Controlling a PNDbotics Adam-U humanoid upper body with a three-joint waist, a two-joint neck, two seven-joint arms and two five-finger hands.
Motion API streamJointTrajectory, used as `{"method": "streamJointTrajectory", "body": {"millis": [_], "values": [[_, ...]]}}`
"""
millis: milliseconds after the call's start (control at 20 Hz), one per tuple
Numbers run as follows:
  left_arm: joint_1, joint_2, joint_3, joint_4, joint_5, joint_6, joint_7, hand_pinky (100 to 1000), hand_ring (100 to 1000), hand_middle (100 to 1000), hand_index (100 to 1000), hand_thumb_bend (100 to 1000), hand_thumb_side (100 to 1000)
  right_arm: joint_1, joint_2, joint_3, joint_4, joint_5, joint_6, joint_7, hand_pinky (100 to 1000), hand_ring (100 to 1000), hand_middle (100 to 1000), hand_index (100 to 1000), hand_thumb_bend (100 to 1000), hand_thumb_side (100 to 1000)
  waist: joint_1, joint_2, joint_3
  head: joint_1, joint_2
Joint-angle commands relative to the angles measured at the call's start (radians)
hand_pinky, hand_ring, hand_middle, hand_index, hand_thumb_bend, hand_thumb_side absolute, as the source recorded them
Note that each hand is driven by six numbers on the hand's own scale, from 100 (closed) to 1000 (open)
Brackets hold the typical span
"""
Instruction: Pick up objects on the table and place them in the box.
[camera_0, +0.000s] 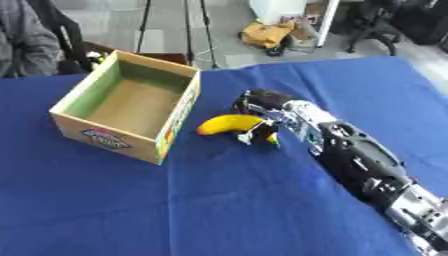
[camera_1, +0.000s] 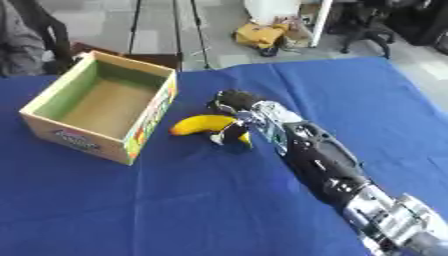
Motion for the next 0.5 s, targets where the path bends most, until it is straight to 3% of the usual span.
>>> {"method": "streamJointTrajectory", "body": {"millis": [50,500], "values": [[-0.01,0.005,0.001,-0.019,0.001,-0.003,0.0,586,728,530,536,208,1000,-0.014,-0.033,-0.007,-0.016,-0.007,0.006,-0.007,434,416,429,602,107,315,0.003,-0.017,-0.003,-0.003,-0.007],[-0.009,0.006,0.002,-0.018,0.001,-0.003,0.0,585,727,530,536,209,1000,-0.021,-0.055,-0.008,-0.065,-0.034,0.015,-0.004,434,415,428,603,111,301,0.002,-0.02,-0.008,-0.003,-0.007]]}}
